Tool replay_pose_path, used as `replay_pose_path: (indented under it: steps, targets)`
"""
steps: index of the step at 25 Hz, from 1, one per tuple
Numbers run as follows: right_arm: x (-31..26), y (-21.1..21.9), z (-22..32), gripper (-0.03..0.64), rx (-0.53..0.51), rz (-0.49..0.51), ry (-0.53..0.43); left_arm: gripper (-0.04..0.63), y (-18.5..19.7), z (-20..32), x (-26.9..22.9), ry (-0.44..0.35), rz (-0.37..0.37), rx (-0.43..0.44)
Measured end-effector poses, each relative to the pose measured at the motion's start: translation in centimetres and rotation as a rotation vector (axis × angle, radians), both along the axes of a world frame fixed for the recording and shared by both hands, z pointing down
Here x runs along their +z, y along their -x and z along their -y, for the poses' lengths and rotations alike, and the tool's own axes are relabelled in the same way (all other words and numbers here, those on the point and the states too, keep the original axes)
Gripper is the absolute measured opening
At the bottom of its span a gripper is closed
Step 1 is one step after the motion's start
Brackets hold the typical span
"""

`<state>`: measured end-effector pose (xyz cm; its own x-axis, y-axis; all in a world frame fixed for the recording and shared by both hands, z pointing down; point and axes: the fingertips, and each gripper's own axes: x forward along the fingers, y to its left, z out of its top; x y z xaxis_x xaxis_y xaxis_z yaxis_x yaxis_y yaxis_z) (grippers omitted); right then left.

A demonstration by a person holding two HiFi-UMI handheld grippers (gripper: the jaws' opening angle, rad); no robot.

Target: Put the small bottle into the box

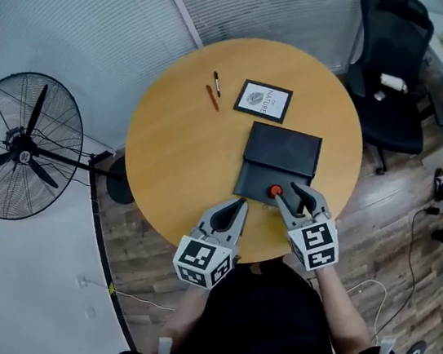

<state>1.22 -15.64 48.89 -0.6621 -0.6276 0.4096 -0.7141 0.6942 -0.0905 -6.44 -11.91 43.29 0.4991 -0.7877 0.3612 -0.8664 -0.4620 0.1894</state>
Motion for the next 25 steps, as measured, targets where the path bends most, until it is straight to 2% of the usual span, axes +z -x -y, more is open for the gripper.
replay_pose_path:
  steps: [12,20,25]
  targets:
    - [-5.2,-2.4,0.0,0.084,0.040,0.063,-0.081,-0.005,0.2,0.7,-1.2,-0.027,0.005,-0.001]
    - [-6.7,-3.3,-0.5,0.057,0.035,0.082,-0.101,-0.005,-0.3,1.0,-1.6,-0.030,0.008,0.009]
    - [-7.1,-3.9,-0.3,0.011,0.033,0.099,-0.105,-0.005,-0.6,1.3,-2.0,-0.037,0.007,0.008]
